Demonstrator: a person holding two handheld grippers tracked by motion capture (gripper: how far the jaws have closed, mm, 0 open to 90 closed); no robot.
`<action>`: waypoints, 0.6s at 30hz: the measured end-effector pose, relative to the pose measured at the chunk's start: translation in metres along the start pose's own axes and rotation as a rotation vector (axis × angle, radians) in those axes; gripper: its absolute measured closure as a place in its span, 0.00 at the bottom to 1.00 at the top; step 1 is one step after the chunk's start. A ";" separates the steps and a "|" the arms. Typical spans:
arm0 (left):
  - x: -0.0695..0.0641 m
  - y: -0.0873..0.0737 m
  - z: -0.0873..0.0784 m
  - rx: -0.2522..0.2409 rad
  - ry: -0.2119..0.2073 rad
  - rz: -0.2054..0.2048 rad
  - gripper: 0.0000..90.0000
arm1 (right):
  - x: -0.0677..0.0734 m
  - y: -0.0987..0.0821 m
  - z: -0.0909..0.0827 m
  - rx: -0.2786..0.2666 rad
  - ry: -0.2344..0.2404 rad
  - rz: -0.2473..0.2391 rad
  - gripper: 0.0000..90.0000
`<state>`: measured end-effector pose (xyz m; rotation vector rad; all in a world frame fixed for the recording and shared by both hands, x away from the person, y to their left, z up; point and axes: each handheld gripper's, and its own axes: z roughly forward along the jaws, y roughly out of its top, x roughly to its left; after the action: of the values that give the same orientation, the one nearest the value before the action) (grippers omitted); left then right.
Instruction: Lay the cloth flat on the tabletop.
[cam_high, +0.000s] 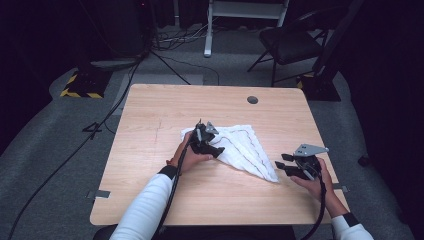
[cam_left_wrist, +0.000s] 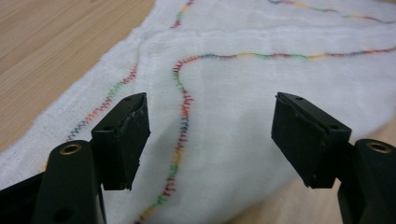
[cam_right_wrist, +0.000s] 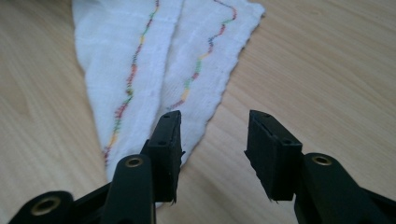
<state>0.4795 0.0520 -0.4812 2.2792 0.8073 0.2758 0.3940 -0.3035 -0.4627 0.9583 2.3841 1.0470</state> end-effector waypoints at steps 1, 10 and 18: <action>0.002 0.001 0.003 0.017 -0.005 -0.009 0.39 | -0.003 0.002 0.003 -0.003 -0.005 0.000 0.62; 0.007 -0.003 -0.002 0.032 -0.031 0.036 0.86 | -0.016 0.025 0.044 -0.002 0.006 -0.025 0.64; 0.001 -0.011 -0.025 -0.016 -0.044 0.089 0.95 | -0.007 0.032 0.070 0.059 0.043 -0.054 0.64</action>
<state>0.4653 0.0726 -0.4697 2.3017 0.6798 0.2714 0.4524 -0.2573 -0.4846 0.8951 2.4738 0.9923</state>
